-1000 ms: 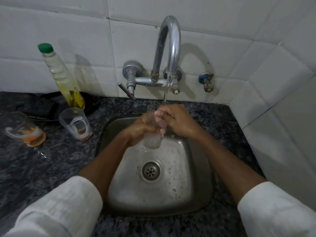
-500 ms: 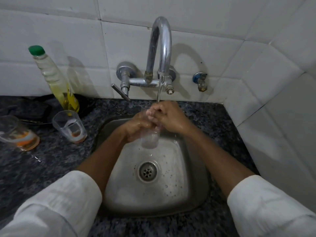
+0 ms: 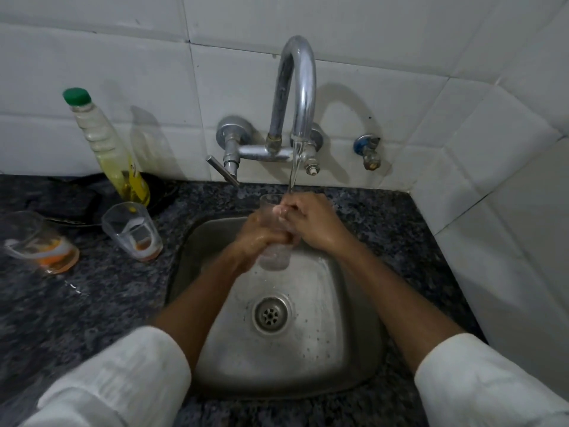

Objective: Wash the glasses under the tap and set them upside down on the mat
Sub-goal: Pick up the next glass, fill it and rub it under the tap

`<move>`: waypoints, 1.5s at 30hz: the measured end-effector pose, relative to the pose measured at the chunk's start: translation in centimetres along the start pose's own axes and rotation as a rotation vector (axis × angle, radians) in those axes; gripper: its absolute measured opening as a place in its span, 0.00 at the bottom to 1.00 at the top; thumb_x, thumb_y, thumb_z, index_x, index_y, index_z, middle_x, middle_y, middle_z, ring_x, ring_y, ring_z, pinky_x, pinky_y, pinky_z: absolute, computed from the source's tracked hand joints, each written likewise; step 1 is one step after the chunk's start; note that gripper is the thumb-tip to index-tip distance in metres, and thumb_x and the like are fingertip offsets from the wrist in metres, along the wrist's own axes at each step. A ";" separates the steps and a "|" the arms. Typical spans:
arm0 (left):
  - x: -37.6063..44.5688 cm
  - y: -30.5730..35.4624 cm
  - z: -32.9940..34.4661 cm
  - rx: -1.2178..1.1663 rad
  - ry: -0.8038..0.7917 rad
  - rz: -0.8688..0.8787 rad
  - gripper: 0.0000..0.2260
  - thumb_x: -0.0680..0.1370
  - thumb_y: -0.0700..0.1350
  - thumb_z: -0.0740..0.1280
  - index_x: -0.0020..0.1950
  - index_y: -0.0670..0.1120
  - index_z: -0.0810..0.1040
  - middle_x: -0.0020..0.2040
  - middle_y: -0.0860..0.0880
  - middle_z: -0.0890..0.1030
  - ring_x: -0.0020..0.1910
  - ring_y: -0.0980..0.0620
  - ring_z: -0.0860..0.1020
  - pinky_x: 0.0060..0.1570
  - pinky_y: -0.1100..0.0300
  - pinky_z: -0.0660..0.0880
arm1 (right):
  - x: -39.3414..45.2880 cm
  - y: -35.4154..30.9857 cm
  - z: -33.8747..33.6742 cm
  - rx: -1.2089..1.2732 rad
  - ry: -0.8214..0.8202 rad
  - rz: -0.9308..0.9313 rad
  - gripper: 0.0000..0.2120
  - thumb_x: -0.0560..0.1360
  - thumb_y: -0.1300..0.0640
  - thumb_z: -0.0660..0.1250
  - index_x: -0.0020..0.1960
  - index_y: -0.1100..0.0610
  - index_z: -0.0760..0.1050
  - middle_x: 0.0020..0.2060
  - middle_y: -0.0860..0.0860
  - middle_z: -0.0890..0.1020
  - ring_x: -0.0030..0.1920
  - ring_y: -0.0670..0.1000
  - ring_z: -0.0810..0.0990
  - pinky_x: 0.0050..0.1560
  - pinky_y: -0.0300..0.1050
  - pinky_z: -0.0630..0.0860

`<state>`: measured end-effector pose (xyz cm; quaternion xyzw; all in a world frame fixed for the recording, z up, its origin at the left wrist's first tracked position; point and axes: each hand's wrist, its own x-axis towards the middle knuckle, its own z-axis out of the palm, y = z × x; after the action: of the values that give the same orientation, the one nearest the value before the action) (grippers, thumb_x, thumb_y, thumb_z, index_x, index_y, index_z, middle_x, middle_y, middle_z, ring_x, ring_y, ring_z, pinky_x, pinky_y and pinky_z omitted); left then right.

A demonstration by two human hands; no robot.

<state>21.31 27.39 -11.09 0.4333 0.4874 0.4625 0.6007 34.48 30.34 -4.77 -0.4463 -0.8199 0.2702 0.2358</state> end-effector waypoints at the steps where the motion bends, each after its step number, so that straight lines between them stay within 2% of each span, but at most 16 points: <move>1: 0.1 -0.4 1.2 0.157 0.220 -0.004 0.16 0.66 0.41 0.75 0.52 0.46 0.79 0.47 0.48 0.84 0.48 0.48 0.81 0.45 0.56 0.81 | 0.4 0.0 0.4 -0.055 0.017 0.052 0.13 0.78 0.58 0.64 0.38 0.63 0.79 0.34 0.56 0.81 0.35 0.54 0.77 0.38 0.44 0.68; 3: 0.0 -1.4 3.5 0.520 0.560 0.034 0.17 0.71 0.50 0.73 0.56 0.47 0.76 0.50 0.46 0.83 0.51 0.45 0.81 0.50 0.49 0.79 | 0.6 -0.3 1.4 -0.175 0.044 0.163 0.15 0.80 0.57 0.62 0.40 0.64 0.80 0.37 0.58 0.82 0.36 0.52 0.76 0.39 0.42 0.66; 4: 0.1 -1.8 3.9 0.582 0.614 0.091 0.17 0.72 0.51 0.72 0.57 0.47 0.75 0.51 0.46 0.83 0.51 0.44 0.81 0.51 0.48 0.79 | 0.5 -0.3 1.7 -0.180 0.062 0.176 0.15 0.80 0.56 0.61 0.41 0.64 0.80 0.38 0.59 0.83 0.37 0.52 0.77 0.40 0.43 0.69; 7: 0.6 -1.8 1.5 0.358 0.275 0.131 0.28 0.63 0.53 0.78 0.60 0.48 0.76 0.54 0.47 0.82 0.54 0.47 0.81 0.54 0.47 0.79 | -0.2 -0.1 0.8 -0.059 0.107 0.109 0.15 0.80 0.55 0.63 0.41 0.64 0.80 0.37 0.58 0.84 0.37 0.54 0.80 0.42 0.48 0.76; 10: -0.2 -1.1 -1.7 0.038 -0.207 -0.138 0.33 0.60 0.43 0.79 0.64 0.46 0.77 0.62 0.41 0.80 0.60 0.43 0.80 0.60 0.46 0.78 | -0.7 0.1 0.0 0.045 0.047 -0.060 0.15 0.79 0.53 0.62 0.37 0.59 0.78 0.31 0.50 0.79 0.32 0.48 0.77 0.37 0.46 0.74; 13: -0.9 -0.9 -1.0 0.023 -0.156 -0.256 0.19 0.69 0.32 0.72 0.59 0.44 0.79 0.55 0.41 0.82 0.56 0.43 0.81 0.54 0.46 0.81 | -0.6 0.2 0.9 0.034 0.066 -0.056 0.15 0.79 0.52 0.62 0.38 0.57 0.79 0.32 0.52 0.80 0.32 0.47 0.75 0.37 0.42 0.69; 16: -0.5 -0.2 1.5 0.557 0.202 -0.244 0.24 0.67 0.41 0.78 0.60 0.48 0.77 0.56 0.47 0.82 0.52 0.48 0.82 0.48 0.51 0.82 | -0.3 0.8 1.5 -0.111 0.172 0.231 0.18 0.81 0.51 0.61 0.38 0.58 0.79 0.35 0.54 0.82 0.33 0.49 0.77 0.37 0.41 0.68; 19: -0.9 0.5 1.6 1.036 0.256 -0.098 0.35 0.64 0.48 0.81 0.65 0.52 0.67 0.59 0.47 0.81 0.56 0.45 0.81 0.55 0.47 0.79 | -0.3 1.9 2.3 0.308 0.246 0.613 0.17 0.80 0.47 0.63 0.34 0.53 0.74 0.30 0.49 0.78 0.30 0.47 0.76 0.34 0.40 0.71; 22: -2.2 1.8 0.1 1.085 0.231 0.104 0.31 0.63 0.53 0.81 0.58 0.55 0.67 0.52 0.52 0.80 0.50 0.49 0.80 0.48 0.54 0.77 | -0.9 2.7 3.3 0.926 0.343 0.958 0.16 0.80 0.47 0.62 0.37 0.54 0.73 0.26 0.48 0.74 0.20 0.43 0.69 0.21 0.35 0.65; 26: -3.3 3.0 -1.3 0.927 0.332 0.304 0.22 0.59 0.54 0.81 0.49 0.56 0.78 0.44 0.57 0.83 0.42 0.57 0.81 0.46 0.56 0.78 | -1.5 3.0 6.2 1.206 0.187 1.143 0.19 0.82 0.45 0.56 0.35 0.53 0.68 0.22 0.48 0.72 0.15 0.42 0.61 0.16 0.31 0.55; 30: -4.2 4.2 -3.4 1.112 0.312 0.157 0.26 0.57 0.51 0.83 0.51 0.53 0.76 0.45 0.52 0.82 0.45 0.50 0.79 0.40 0.58 0.71 | -0.7 1.2 8.1 0.758 0.051 0.997 0.10 0.80 0.58 0.56 0.44 0.54 0.73 0.32 0.52 0.75 0.26 0.47 0.68 0.25 0.37 0.60; 33: -5.4 5.2 -5.4 1.253 0.259 0.033 0.30 0.55 0.51 0.83 0.53 0.53 0.77 0.45 0.51 0.83 0.47 0.49 0.79 0.39 0.59 0.68 | 0.1 -0.5 7.4 0.823 0.086 0.830 0.09 0.79 0.63 0.59 0.41 0.56 0.72 0.33 0.54 0.75 0.29 0.48 0.70 0.28 0.40 0.64; 36: -6.3 5.8 -7.0 1.283 0.237 -0.022 0.30 0.55 0.50 0.84 0.54 0.54 0.78 0.46 0.51 0.84 0.48 0.48 0.81 0.39 0.59 0.68 | 1.5 -3.8 5.9 0.623 0.058 0.612 0.06 0.79 0.61 0.61 0.45 0.58 0.75 0.35 0.54 0.79 0.31 0.48 0.74 0.31 0.42 0.71; 40: -7.2 7.0 -8.4 1.332 0.231 0.012 0.31 0.55 0.51 0.84 0.55 0.51 0.78 0.48 0.49 0.84 0.50 0.46 0.81 0.39 0.59 0.68 | 4.8 -8.3 4.9 -0.219 0.198 0.225 0.14 0.76 0.45 0.65 0.48 0.56 0.75 0.39 0.51 0.79 0.38 0.52 0.77 0.35 0.44 0.69; 43: -7.9 7.9 -9.3 1.361 0.216 0.040 0.31 0.56 0.51 0.83 0.55 0.50 0.78 0.49 0.48 0.84 0.51 0.46 0.81 0.39 0.58 0.67 | 7.0 -10.0 5.1 -0.542 0.205 0.152 0.21 0.76 0.41 0.65 0.58 0.57 0.76 0.48 0.55 0.82 0.48 0.58 0.81 0.39 0.46 0.69; 45: -8.3 8.3 -10.0 1.367 0.202 0.052 0.30 0.57 0.50 0.83 0.56 0.51 0.77 0.49 0.48 0.84 0.51 0.45 0.80 0.39 0.58 0.67 | 7.9 -9.8 5.8 -0.544 0.215 0.167 0.21 0.79 0.44 0.59 0.57 0.59 0.77 0.49 0.58 0.83 0.50 0.60 0.81 0.40 0.47 0.69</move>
<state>9.57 21.59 -3.01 0.6810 0.7125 0.1040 0.1330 21.07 31.36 -1.54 -0.5851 -0.7929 0.0103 0.1700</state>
